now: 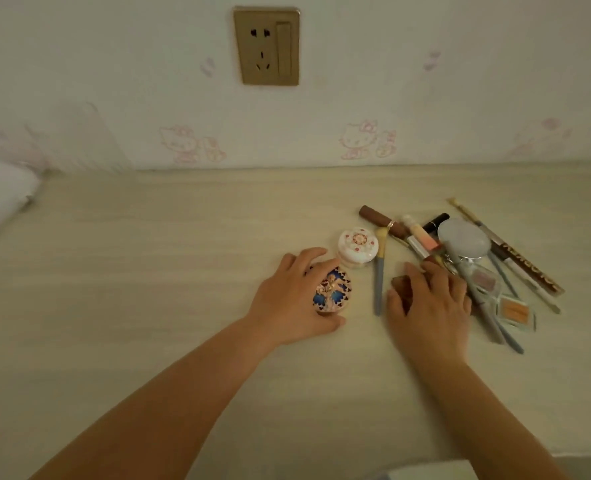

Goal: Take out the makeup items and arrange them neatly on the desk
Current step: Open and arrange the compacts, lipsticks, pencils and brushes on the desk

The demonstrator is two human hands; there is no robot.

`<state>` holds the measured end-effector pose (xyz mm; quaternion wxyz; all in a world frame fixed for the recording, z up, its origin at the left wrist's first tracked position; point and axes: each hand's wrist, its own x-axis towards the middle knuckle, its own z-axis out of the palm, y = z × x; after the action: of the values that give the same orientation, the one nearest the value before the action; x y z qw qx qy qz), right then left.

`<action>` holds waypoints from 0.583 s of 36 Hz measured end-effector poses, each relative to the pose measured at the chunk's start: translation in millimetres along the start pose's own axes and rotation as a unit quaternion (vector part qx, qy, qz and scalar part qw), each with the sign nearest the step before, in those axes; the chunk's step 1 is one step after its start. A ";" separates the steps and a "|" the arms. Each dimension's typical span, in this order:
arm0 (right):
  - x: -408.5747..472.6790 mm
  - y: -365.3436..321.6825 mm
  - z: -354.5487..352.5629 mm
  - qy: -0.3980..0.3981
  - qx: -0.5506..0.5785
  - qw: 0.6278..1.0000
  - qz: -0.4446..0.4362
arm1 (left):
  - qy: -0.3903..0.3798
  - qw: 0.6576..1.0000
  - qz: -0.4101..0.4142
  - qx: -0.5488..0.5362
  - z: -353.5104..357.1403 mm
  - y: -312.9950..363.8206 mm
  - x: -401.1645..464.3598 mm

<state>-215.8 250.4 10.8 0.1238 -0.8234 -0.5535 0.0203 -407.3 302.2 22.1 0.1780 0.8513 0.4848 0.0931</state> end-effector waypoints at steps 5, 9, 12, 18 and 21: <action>-1.8 1.9 13.2 0.052 0.039 0.997 -0.034 | 0.025 0.999 0.008 0.020 8.6 -4.9 -0.5; -0.1 2.5 15.1 0.042 0.012 0.998 -0.042 | 0.048 0.999 -0.010 0.003 13.6 -4.3 -8.8; -5.3 1.8 16.1 0.044 0.001 0.997 -0.056 | 0.034 0.999 -0.021 0.002 16.1 -0.6 -17.5; -5.7 2.8 13.4 0.036 -0.012 0.998 -0.046 | 0.046 0.998 -0.036 -0.014 18.0 5.0 -26.7; -5.6 1.3 12.2 0.042 -0.028 0.997 -0.049 | 0.075 0.996 -0.043 -0.029 21.2 5.4 -32.5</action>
<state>-218.8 247.1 -1.9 0.1244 -0.7985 -0.5879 -0.0364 -412.7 267.2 5.2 0.1697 0.8148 0.5299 0.1627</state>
